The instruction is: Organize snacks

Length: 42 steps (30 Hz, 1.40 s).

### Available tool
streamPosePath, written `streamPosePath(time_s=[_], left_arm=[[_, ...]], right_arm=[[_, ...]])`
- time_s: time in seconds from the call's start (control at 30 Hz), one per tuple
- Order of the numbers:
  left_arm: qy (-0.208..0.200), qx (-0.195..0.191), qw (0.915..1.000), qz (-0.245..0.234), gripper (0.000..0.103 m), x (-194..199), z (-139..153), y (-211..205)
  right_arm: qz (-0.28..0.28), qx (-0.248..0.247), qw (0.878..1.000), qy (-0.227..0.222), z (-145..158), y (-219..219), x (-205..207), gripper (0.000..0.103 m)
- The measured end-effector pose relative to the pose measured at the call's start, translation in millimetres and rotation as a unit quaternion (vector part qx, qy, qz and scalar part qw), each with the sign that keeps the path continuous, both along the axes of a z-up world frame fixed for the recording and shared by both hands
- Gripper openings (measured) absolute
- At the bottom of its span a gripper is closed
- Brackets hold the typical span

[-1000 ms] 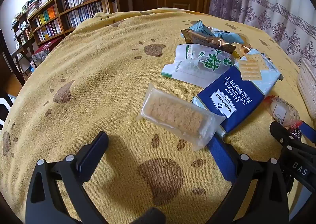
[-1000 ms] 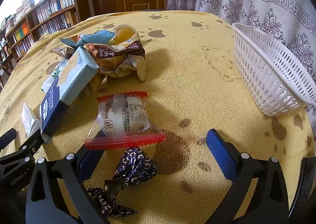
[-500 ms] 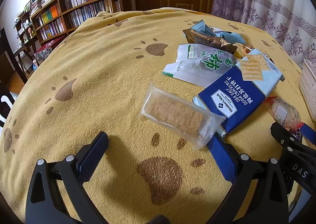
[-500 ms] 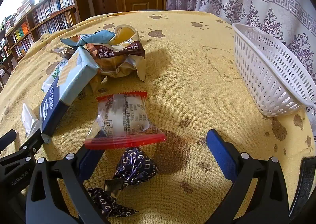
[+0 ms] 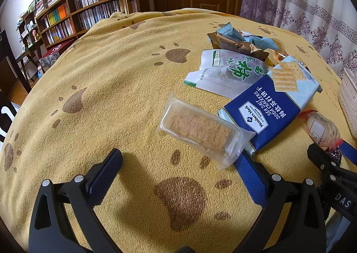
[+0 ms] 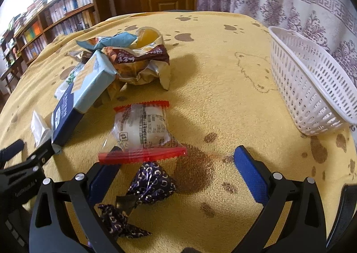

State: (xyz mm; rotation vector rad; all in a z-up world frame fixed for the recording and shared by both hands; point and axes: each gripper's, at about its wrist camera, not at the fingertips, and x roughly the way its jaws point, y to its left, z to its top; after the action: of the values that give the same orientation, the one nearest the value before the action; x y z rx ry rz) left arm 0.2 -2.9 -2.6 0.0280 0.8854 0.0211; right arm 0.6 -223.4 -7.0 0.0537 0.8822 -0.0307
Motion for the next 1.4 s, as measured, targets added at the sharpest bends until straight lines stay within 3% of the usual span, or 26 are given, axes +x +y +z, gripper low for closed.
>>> streamPosePath(time_s=[0.33,0.6,1.03,1.4], left_arm=[[0.000,-0.004,1.0000,-0.001,0.098,0.2,0.8,1.3],[-0.002,-0.010,0.9999,-0.008,0.098,-2.8,2.4,4.3],[-0.017,-0.042,0.9989,-0.016,0.098,-9.7,9.6,11.9],[-0.062,0.001,0.9974,-0.037,0.098,-25.2,23.6,-2.3]], right_arm=[[0.037,0.004,0.999,0.002,-0.2,4.5,-1.7,0.101],[0.063,0.046,0.995,-0.064,14.1,-2.1,-23.0,0.101],[0.063,0.087,0.987,-0.116,25.5,-15.1,-37.8,0.101],[0.051,0.110,0.983,-0.140,31.1,-24.5,-43.9,0.101]])
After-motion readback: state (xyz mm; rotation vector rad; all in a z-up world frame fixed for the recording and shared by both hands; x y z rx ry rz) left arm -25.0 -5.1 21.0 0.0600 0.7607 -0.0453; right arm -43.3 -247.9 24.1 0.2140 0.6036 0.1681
